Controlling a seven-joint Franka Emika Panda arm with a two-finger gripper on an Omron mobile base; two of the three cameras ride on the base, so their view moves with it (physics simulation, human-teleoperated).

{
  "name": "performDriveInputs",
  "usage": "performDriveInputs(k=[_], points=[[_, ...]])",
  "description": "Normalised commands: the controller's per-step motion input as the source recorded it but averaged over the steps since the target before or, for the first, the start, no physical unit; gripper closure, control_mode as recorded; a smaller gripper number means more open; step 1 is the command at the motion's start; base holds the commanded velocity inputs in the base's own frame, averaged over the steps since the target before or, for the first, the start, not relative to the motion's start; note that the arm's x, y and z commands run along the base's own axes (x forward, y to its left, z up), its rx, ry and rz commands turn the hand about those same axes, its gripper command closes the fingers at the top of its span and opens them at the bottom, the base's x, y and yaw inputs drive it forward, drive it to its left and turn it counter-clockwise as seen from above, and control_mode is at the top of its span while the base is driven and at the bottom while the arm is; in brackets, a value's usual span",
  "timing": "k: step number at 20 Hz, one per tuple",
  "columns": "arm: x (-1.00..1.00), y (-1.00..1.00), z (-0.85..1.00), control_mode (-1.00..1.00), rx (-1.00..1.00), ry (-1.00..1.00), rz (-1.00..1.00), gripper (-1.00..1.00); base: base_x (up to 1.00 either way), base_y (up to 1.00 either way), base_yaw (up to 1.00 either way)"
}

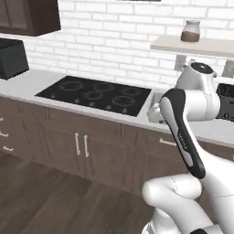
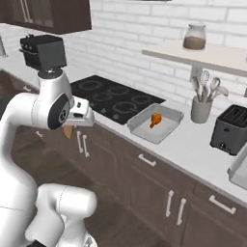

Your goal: Place one sweet potato and one chicken drumstick in each tupperware on the nearby counter, to pack two identical lunches.

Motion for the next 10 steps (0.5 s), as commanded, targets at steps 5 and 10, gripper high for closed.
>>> performDriveInputs(k=[5,10], points=[[0.0,0.0,0.0,1.0,0.0,0.0,0.0,1.0,0.5,0.0,-0.81],[0.0,0.0,0.0,1.0,0.0,0.0,0.0,1.0,0.45,0.17,-0.78]])
